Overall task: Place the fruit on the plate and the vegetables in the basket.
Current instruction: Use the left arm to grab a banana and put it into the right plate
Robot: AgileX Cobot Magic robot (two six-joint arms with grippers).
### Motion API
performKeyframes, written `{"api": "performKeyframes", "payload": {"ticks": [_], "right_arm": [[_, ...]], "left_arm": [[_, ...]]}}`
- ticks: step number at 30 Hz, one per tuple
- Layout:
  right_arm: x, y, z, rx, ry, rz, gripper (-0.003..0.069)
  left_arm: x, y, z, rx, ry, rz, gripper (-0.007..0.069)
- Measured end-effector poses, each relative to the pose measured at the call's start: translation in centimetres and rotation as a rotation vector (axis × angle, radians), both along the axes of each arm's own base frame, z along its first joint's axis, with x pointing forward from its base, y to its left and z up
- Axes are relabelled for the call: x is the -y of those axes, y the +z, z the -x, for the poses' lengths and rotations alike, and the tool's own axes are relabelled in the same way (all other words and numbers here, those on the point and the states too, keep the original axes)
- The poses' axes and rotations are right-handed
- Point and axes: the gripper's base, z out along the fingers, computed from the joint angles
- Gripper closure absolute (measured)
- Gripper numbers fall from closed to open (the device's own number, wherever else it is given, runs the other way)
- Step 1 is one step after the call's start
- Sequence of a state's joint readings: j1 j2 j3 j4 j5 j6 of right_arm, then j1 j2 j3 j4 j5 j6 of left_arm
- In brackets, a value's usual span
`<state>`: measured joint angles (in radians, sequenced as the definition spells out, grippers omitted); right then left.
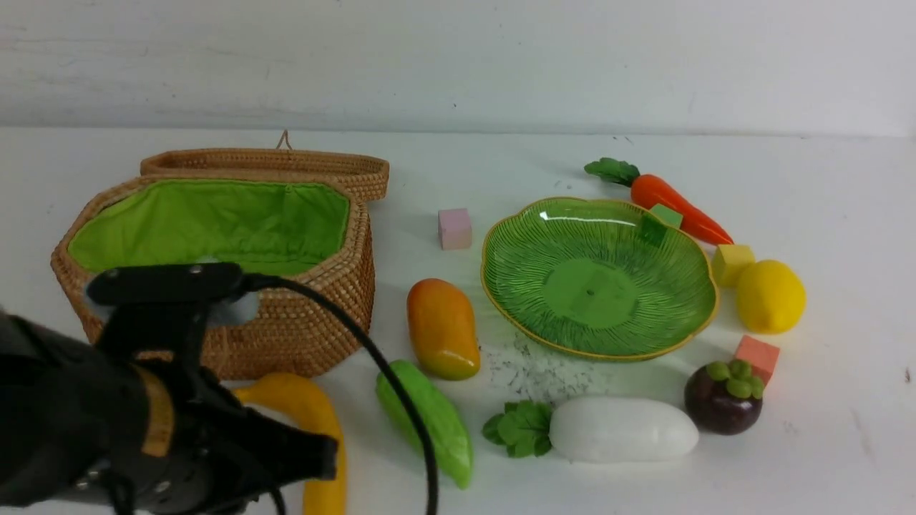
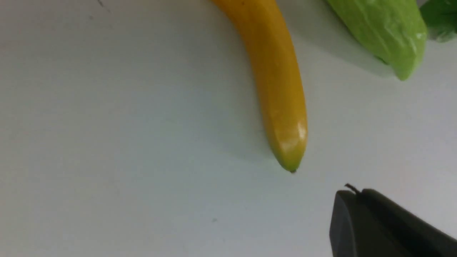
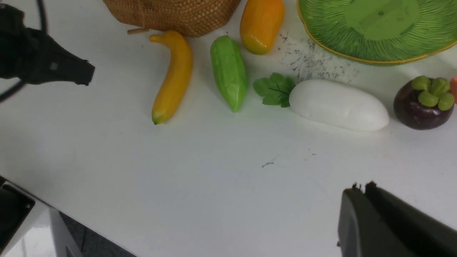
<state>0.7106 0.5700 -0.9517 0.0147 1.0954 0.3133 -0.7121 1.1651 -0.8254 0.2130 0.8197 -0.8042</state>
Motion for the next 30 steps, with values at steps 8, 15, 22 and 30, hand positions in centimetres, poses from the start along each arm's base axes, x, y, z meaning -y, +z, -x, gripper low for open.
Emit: {"api": "performKeyframes", "payload": {"ticks": [8,15,22,30], "right_arm": [[0.0,-0.1,0.1,0.008,0.027,0.03,0.0623],[-0.1,0.1,0.1,0.039,0.052,0.033,0.0615],[-1.2,1.0,0.4,0.148,0.196,-0.032,0.0615],[-2.2,1.5,1.3,0.185,0.363,-0.09,0.0612]], "left_arm": [[2.5,-3.2,-3.3,-0.042,0.042,-0.103,0.051],[4.3,-7.6,-5.3,-0.101,0.044,-0.151,0.0158],[5.1,-10.5,-6.7,-0.093,0.062,-0.185,0.0061],[5.3,-12.0,-7.0,-0.108,0.054,-0.217,0.0113]]}}
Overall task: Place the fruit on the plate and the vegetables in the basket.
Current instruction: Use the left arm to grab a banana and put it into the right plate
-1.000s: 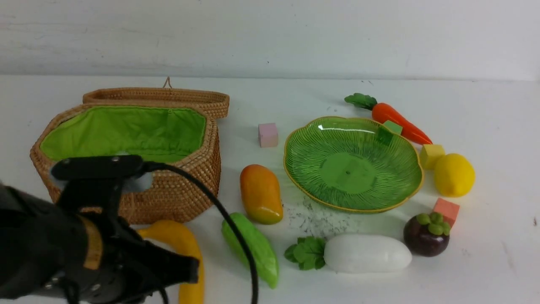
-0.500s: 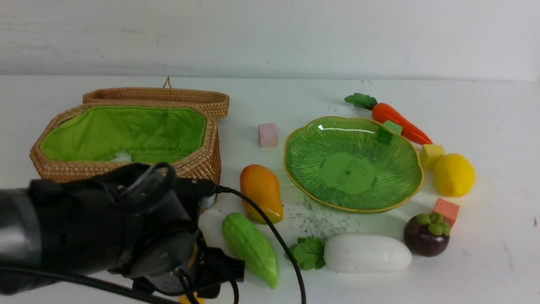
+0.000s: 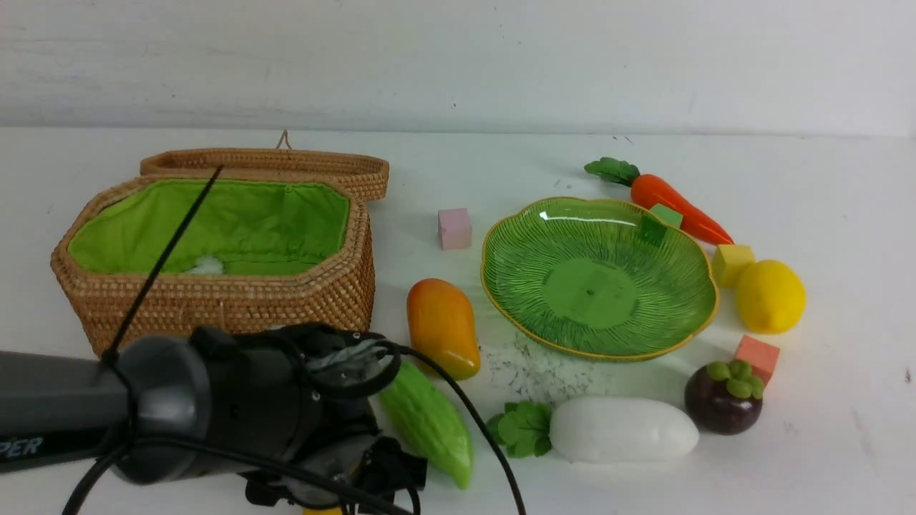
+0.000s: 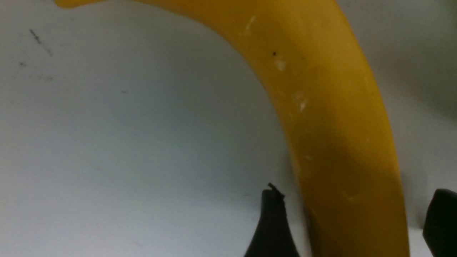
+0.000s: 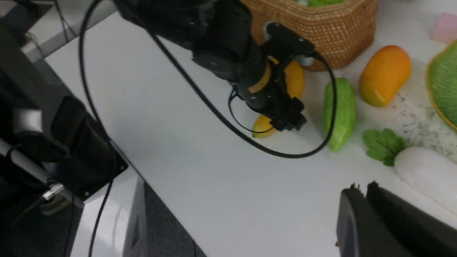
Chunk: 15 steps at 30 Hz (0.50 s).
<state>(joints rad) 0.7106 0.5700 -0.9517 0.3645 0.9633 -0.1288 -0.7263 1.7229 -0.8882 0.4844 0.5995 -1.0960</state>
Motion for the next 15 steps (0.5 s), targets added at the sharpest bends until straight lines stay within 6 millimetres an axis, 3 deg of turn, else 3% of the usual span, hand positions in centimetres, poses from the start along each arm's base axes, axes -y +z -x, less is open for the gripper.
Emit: {"api": "performKeyframes", "payload": {"ticks": [6,15], "right_arm": [[-0.31,0.19,0.39,0.014,0.061,-0.019,0.0604],[-0.38,0.24,0.47,0.01,0.069,-0.028,0.0601]], "left_arm": [[0.18,-0.32,-0.17,-0.003,0.002,0.002,0.0317],[-0.05,-0.26,-0.08,-0.018,0.006,-0.028,0.0321]]}}
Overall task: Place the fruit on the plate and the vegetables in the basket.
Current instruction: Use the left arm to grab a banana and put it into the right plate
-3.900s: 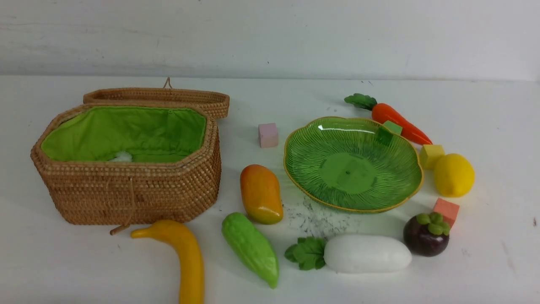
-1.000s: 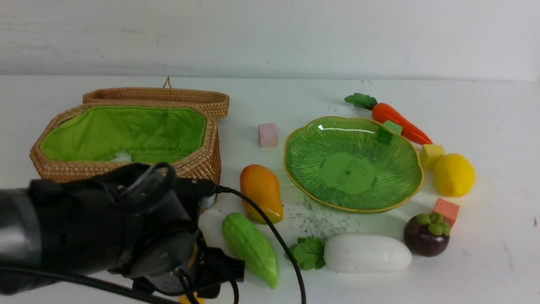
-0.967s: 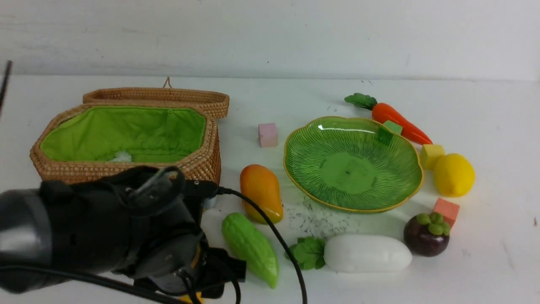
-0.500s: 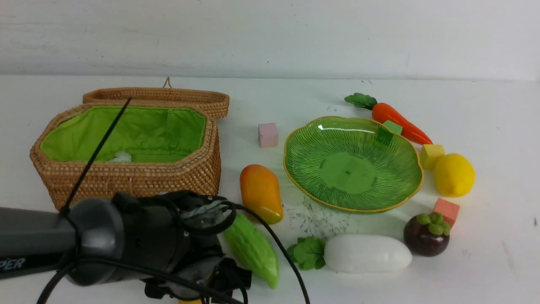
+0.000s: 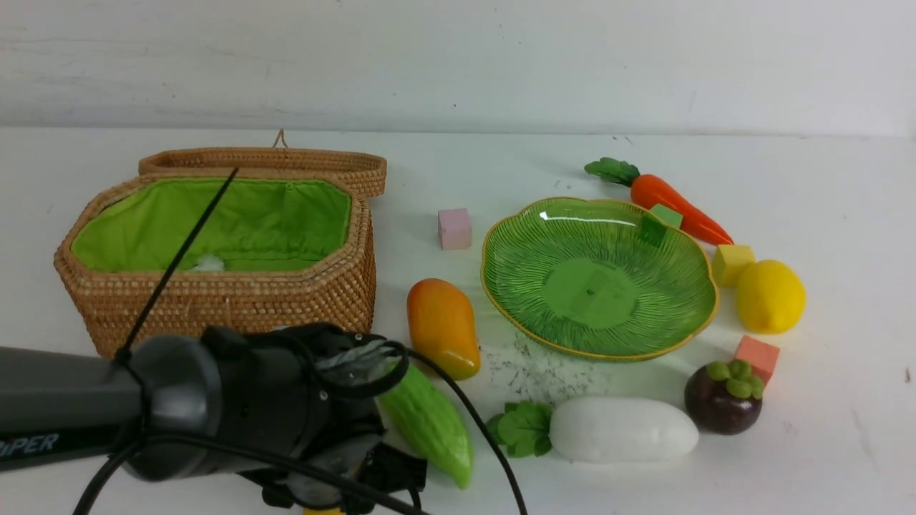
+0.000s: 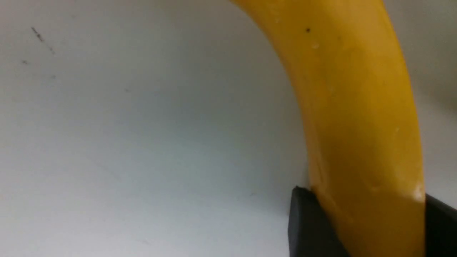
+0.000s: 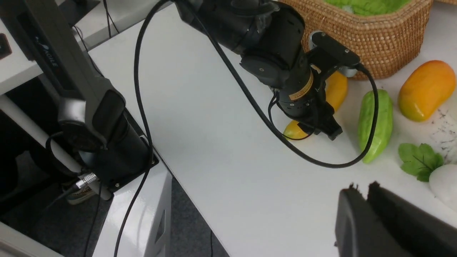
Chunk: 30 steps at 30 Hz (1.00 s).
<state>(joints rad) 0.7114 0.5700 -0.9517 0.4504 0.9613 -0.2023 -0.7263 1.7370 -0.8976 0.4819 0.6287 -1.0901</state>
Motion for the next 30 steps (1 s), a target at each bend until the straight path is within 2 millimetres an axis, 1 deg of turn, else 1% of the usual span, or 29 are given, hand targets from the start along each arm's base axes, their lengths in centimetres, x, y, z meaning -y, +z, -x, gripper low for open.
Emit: {"api": "performKeyframes", "payload": {"ticks": [3,5,6,7,9,10,14,18,21,25,27,30], "right_arm": [[0.0,0.0,0.0,-0.002,0.001,-0.002,0.0597],[0.0,0.0,0.0,-0.002,0.002,-0.003,0.0595],[0.0,0.0,0.0,-0.002,0.002,-0.003,0.0594],[0.0,0.0,0.0,-0.003,0.003,-0.004,0.0594],[0.0,0.0,0.0,-0.003,0.003,-0.004,0.0594],[0.0,0.0,0.0,-0.003,0.003,-0.004,0.0594],[0.0,0.0,0.0,-0.002,0.002,-0.004,0.059],[0.0,0.0,0.0,-0.002,0.002,-0.004,0.0586],[0.0,0.0,0.0,0.0,0.0,-0.003,0.0583],[0.0,0.1,-0.2,0.017,-0.013,-0.007,0.0581],[0.1,0.2,-0.3,0.029,-0.024,-0.009,0.0582],[0.2,0.3,-0.6,0.038,-0.061,-0.013,0.058]], "left_arm": [[-0.1,0.3,0.3,-0.021,0.003,-0.001,0.0321],[-0.2,1.4,0.8,-0.031,-0.002,0.035,0.0321],[-0.2,1.6,0.9,-0.035,-0.005,0.042,0.0321],[-0.2,2.5,1.2,-0.03,-0.013,0.066,0.0321],[-0.4,3.4,1.7,-0.039,-0.029,0.086,0.0321],[-0.4,3.7,1.8,-0.043,-0.033,0.09,0.0321],[-1.4,5.6,3.1,-0.078,-0.047,0.074,0.0321],[-2.3,7.3,4.1,-0.075,-0.081,0.065,0.0321],[-2.9,9.3,5.0,-0.032,-0.168,0.08,0.0321],[-3.7,11.7,5.9,0.068,-0.31,0.1,0.0321],[-3.6,12.3,5.9,0.118,-0.382,0.103,0.0321],[-3.1,13.0,5.5,0.218,-0.496,0.121,0.0321]]}}
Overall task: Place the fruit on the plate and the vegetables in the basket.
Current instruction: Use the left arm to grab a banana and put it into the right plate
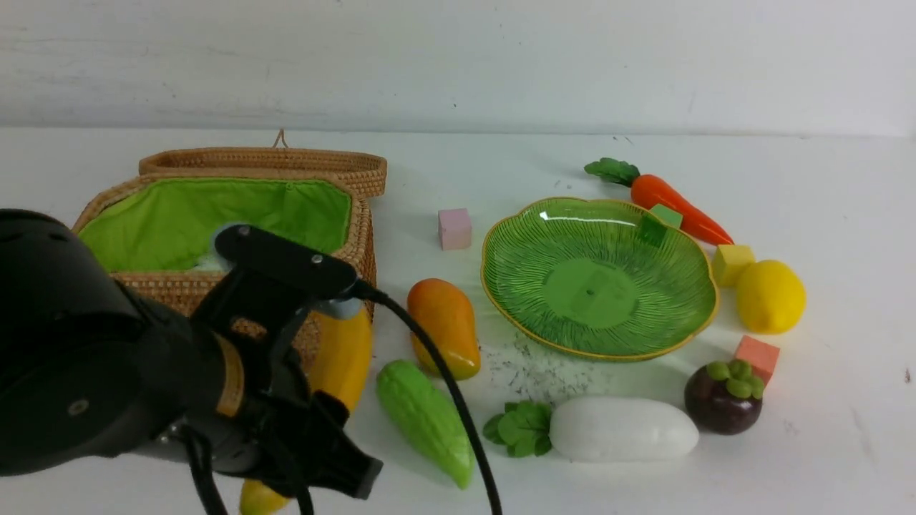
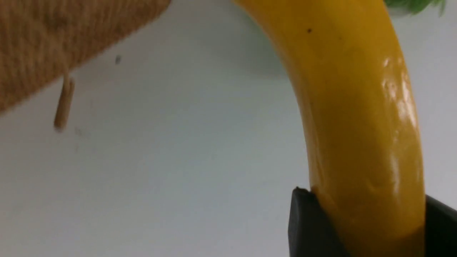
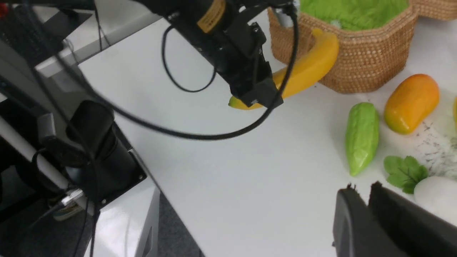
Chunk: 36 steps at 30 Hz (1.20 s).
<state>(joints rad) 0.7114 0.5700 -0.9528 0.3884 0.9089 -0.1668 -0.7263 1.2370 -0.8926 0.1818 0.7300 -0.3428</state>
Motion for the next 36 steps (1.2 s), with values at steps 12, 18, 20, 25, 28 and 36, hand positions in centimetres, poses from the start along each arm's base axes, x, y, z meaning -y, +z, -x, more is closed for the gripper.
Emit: {"api": "performKeyframes", "payload": {"ticks": [12,18,20,25,28,36], "right_arm": [[3.0,2.0,-0.8,0.046,-0.303,0.094,0.0576],[4.4,1.7,-1.4,0.005,-0.47,0.146,0.0569],[5.0,1.6,-1.5,-0.008,-0.533,0.165,0.0568],[5.7,1.4,-1.7,-0.024,-0.619,0.198,0.0563],[5.9,1.3,-1.7,-0.034,-0.629,0.205,0.056],[6.1,0.9,-1.5,-0.068,-0.639,0.24,0.0551]], "left_arm": [[5.6,0.2,-4.8,0.349,-0.378,0.033,0.0321],[9.6,0.2,-9.3,0.413,-0.464,-0.022,0.0321],[11.0,0.0,-10.8,0.42,-0.481,-0.037,0.0321],[14.9,-1.7,-15.2,0.421,-0.492,-0.05,0.0321],[16.6,-2.6,-17.2,0.418,-0.478,-0.036,0.0321],[19.3,-6.7,-20.2,0.38,-0.473,-0.046,0.0307]]}}
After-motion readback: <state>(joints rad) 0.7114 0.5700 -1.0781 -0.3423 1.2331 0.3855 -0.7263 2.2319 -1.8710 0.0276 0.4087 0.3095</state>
